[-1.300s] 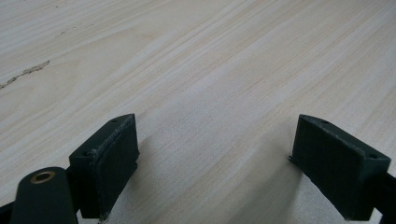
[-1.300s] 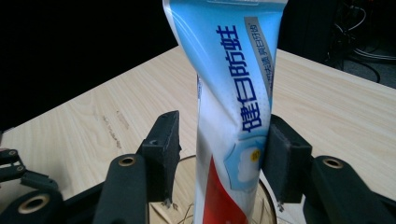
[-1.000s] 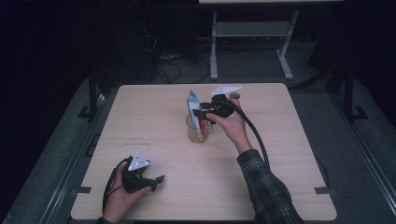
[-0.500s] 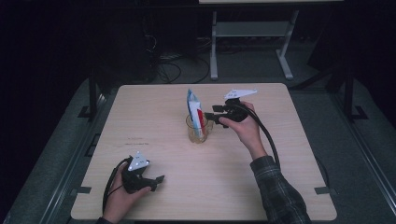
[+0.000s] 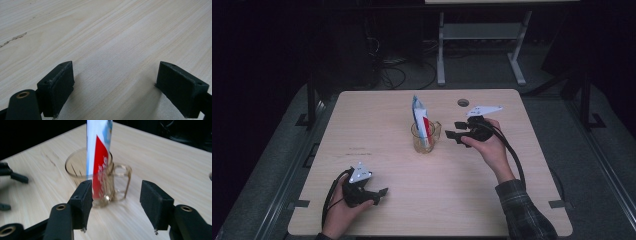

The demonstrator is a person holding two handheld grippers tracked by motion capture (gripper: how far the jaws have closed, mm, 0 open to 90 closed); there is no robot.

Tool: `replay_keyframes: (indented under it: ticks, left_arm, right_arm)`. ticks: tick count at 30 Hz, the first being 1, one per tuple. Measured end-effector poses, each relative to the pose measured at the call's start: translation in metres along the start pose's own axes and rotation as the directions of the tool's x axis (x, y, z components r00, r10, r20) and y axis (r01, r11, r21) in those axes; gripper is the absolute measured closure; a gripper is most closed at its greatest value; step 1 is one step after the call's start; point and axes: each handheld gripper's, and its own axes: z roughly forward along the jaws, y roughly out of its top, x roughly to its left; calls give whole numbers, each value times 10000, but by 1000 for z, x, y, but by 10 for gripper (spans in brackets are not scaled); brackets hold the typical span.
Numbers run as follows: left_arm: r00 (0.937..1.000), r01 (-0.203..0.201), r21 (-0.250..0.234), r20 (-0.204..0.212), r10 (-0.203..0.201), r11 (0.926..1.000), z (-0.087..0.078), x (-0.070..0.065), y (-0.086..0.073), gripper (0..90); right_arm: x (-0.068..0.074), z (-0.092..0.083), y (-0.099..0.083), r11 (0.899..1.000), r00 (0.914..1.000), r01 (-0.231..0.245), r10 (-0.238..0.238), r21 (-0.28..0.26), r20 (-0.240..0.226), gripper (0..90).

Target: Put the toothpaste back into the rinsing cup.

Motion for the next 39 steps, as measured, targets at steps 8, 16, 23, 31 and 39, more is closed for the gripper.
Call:
replay_keyframes:
  ticks: [8, 16, 23, 31, 39]
  left_arm:
    - [10000, -1, 0, 1, 1, 10000, 0, 0, 0, 134]
    - [10000, 13, -7, -7, -13, 10000, 0, 0, 0, 134]
    - [10000, 6, 4, -10, -6, 10000, 0, 0, 0, 134]
    - [10000, 37, 1, -21, -37, 10000, 0, 0, 0, 134]
    - [10000, 42, -14, -36, -42, 10000, 0, -1, 0, 134]
  right_arm:
    - [-4, -17, -17, 9999, 9997, -165, 165, -30, 173, 422]
    - [-5, -30, -41, 9995, 9988, -190, 178, 254, 467, 403]
    - [-8, -39, -65, 9973, 9969, -340, 292, 658, 730, 395]
    - [-9, -53, -93, 9933, 9938, -565, 463, 1008, 1010, 364]
    - [-8, -68, -119, 9902, 9890, -600, 419, 1257, 1420, 342]
